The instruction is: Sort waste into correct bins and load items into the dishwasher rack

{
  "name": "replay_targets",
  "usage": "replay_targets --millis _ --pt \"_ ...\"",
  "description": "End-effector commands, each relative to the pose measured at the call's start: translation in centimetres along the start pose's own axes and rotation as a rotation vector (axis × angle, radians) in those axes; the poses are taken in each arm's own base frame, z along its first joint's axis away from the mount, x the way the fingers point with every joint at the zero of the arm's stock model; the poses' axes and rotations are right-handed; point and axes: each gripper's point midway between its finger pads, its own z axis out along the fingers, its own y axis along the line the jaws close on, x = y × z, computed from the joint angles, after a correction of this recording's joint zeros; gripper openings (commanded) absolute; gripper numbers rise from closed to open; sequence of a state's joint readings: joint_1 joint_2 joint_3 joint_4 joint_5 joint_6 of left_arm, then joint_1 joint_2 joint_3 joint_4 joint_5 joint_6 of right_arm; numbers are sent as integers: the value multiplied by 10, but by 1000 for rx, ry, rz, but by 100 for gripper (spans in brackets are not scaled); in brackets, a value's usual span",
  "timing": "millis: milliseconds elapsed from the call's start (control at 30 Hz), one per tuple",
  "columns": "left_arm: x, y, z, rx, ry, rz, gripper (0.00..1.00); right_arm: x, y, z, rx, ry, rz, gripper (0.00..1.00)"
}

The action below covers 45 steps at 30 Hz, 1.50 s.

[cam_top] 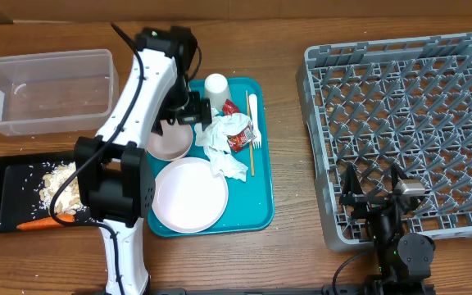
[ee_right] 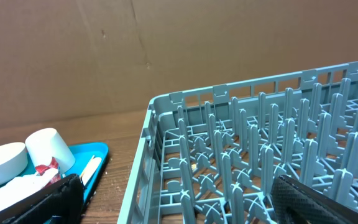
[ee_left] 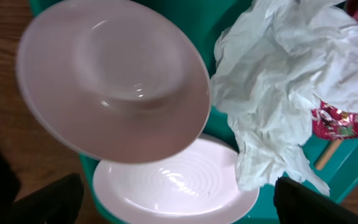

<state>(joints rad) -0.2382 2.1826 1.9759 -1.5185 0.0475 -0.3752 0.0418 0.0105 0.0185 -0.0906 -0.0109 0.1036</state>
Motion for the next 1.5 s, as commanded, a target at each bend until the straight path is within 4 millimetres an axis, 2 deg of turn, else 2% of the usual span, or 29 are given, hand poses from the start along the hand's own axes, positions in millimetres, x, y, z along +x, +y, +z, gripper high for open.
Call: replay_targets --millis 0,100,133,367,533,667,733,933,1000,1067,1233,1367,1467 --pt "8 -14 27 33 34 15 93 2 -2 0 8 -4 -7 100" --pt "2 -22 39 13 -8 36 83 2 -2 0 8 -4 -7 100" --pt "-1 -18 40 -29 -29 9 82 2 -2 0 8 -4 -7 100" --pt "-9 -10 40 -104 -84 -7 57 2 -2 0 8 -4 -7 100" --pt "-12 -11 45 -98 -95 -6 54 2 -2 0 8 -4 -7 100" --pt "-17 -12 63 -90 -116 -7 52 2 -2 0 8 -4 -7 100" --pt "-18 -7 69 -115 -123 -7 44 2 -2 0 8 -4 -7 100" --pt "-23 -8 59 -115 -144 -10 30 2 -2 0 8 -4 -7 100" --pt "-24 -9 50 -113 -148 -10 26 2 -2 0 7 -4 -7 100" --pt "-25 -10 44 -111 -152 -10 18 2 -2 0 8 -4 -7 100" --pt "-21 -8 42 -117 -140 -10 4 2 -2 0 8 -4 -7 100" --pt "-18 -8 40 -117 -129 -10 4 2 -2 0 8 -4 -7 100" --pt "-16 -7 28 -111 -141 -10 4 2 -2 0 8 -4 -7 100"
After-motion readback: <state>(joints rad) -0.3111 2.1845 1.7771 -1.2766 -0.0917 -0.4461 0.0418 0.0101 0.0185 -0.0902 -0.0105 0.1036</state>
